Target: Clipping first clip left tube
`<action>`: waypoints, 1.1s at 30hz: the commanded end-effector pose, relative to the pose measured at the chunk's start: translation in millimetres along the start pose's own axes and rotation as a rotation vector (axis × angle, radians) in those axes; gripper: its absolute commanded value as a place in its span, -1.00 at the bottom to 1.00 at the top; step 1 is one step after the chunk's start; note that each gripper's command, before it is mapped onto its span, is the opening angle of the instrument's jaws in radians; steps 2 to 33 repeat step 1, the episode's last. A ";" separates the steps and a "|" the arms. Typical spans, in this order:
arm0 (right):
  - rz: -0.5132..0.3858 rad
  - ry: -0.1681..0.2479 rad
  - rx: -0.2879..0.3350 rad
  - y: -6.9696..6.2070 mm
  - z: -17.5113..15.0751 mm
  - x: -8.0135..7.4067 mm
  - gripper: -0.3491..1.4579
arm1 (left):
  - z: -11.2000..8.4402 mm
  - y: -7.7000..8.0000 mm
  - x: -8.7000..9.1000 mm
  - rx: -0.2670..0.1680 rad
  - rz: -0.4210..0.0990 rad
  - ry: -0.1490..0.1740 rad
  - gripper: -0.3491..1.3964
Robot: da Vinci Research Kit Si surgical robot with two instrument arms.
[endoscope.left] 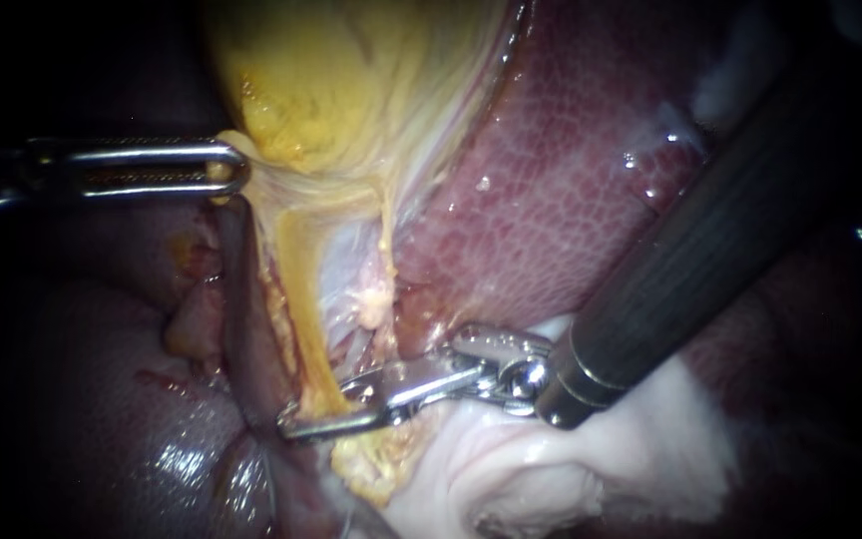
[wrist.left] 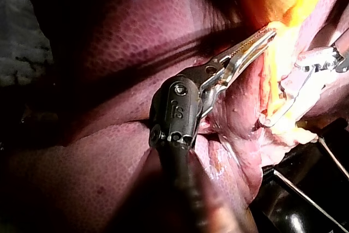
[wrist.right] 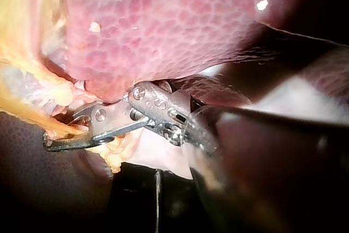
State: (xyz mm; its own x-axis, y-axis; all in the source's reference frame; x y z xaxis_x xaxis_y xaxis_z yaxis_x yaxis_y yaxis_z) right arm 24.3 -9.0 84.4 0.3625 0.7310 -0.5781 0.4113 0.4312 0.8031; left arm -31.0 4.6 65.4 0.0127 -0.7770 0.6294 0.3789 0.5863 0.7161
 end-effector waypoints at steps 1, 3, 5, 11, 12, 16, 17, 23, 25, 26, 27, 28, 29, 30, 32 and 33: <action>0.000 -0.001 0.001 0.0 -0.1 0.0 -1.00 | 0.0 0.0 0.0 0.000 0.000 0.000 -1.00; 0.000 -0.001 0.001 0.0 -0.1 0.0 -1.00 | 0.0 0.0 0.0 0.000 0.000 0.000 -1.00; 0.000 -0.001 0.001 0.0 -0.1 0.0 -1.00 | 0.0 0.0 0.0 0.000 0.000 0.000 -1.00; 0.000 -0.001 0.001 0.0 -0.1 0.0 -1.00 | 0.0 0.0 0.0 0.000 0.000 0.000 -1.00; 0.000 -0.001 0.001 0.0 -0.1 0.0 -1.00 | 0.0 0.0 0.0 0.000 0.000 0.000 -1.00; 0.000 -0.001 0.001 0.0 -0.1 0.0 -1.00 | 0.0 0.0 0.0 0.000 0.000 0.000 -1.00; 0.000 -0.001 0.001 0.0 -0.1 0.0 -1.00 | 0.0 0.0 0.0 0.000 0.000 0.000 -1.00; 0.000 -0.001 0.001 0.0 -0.1 0.0 -1.00 | 0.0 0.0 0.0 0.000 0.000 0.000 -1.00; 0.000 -0.001 0.001 0.0 -0.1 0.0 -1.00 | 0.0 0.0 0.0 0.000 0.000 0.000 -1.00; 0.000 -0.001 0.001 0.0 -0.1 0.0 -1.00 | 0.0 0.0 0.0 0.000 0.000 0.000 -1.00; 0.000 -0.001 0.001 0.0 -0.1 0.0 -1.00 | 0.0 0.0 0.0 0.000 0.000 0.000 -1.00; 0.000 -0.001 0.001 0.0 -0.1 0.0 -1.00 | 0.0 0.0 0.0 0.000 0.000 0.000 -1.00; 0.000 -0.001 0.001 0.0 -0.1 0.0 -1.00 | 0.0 0.0 0.0 0.000 0.000 0.000 -1.00; 0.000 -0.001 0.001 0.0 -0.1 0.0 -1.00 | 0.0 0.0 0.0 0.000 0.000 0.000 -1.00; 0.000 -0.001 0.001 0.0 -0.1 0.0 -1.00 | 0.0 0.0 0.0 0.000 0.000 0.000 -1.00; 0.000 -0.001 0.001 0.0 -0.1 0.0 -1.00 | 0.0 0.0 0.0 0.000 0.000 0.000 -1.00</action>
